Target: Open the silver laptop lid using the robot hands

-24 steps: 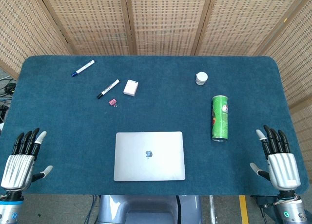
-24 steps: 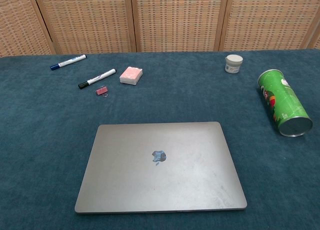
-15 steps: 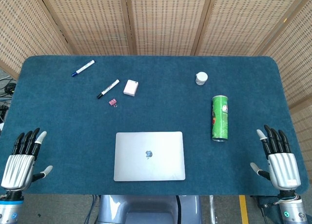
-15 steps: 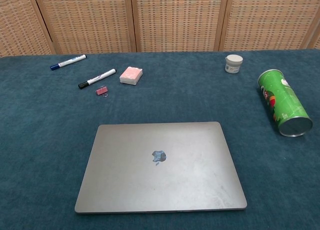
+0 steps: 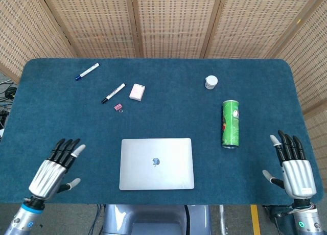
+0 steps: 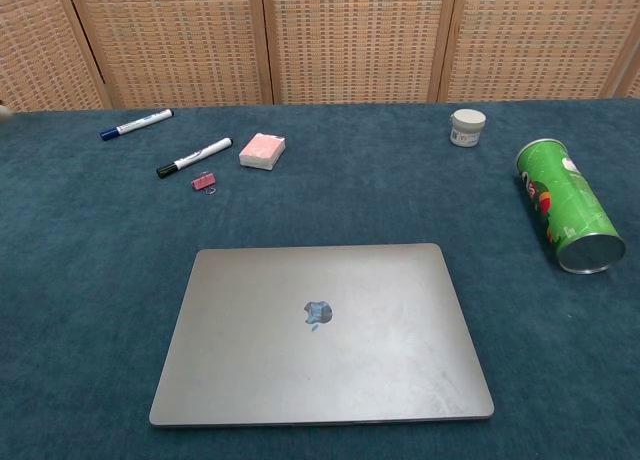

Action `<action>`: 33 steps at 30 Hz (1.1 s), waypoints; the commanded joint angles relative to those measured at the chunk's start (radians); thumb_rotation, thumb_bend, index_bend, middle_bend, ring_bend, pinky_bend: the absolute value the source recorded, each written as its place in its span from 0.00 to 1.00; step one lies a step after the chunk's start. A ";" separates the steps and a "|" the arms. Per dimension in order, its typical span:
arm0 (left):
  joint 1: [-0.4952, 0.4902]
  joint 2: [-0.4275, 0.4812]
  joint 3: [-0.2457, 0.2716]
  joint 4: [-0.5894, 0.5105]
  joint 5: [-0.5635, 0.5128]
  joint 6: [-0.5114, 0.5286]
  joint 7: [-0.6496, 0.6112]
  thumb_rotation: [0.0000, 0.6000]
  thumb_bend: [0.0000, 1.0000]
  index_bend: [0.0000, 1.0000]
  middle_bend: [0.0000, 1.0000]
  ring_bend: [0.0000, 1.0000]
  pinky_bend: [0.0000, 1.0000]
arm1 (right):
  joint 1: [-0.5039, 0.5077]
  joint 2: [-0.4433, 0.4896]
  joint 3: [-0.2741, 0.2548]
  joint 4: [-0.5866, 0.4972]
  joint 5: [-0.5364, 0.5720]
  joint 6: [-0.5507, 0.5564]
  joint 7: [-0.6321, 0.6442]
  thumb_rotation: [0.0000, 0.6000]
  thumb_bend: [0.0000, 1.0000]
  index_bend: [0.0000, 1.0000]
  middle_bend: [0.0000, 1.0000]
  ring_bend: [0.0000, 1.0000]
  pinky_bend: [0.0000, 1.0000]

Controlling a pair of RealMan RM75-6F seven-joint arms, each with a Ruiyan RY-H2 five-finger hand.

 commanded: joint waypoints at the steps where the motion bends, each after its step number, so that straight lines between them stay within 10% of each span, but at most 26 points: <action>1: -0.148 -0.079 0.018 0.060 0.160 -0.116 -0.067 1.00 0.10 0.00 0.00 0.00 0.00 | 0.000 0.000 -0.001 -0.001 0.000 -0.001 0.000 1.00 0.00 0.01 0.00 0.00 0.00; 33: -0.419 -0.529 -0.055 0.284 0.022 -0.532 0.094 1.00 0.10 0.00 0.00 0.00 0.00 | 0.006 0.008 0.008 0.018 0.037 -0.026 0.051 1.00 0.00 0.01 0.00 0.00 0.00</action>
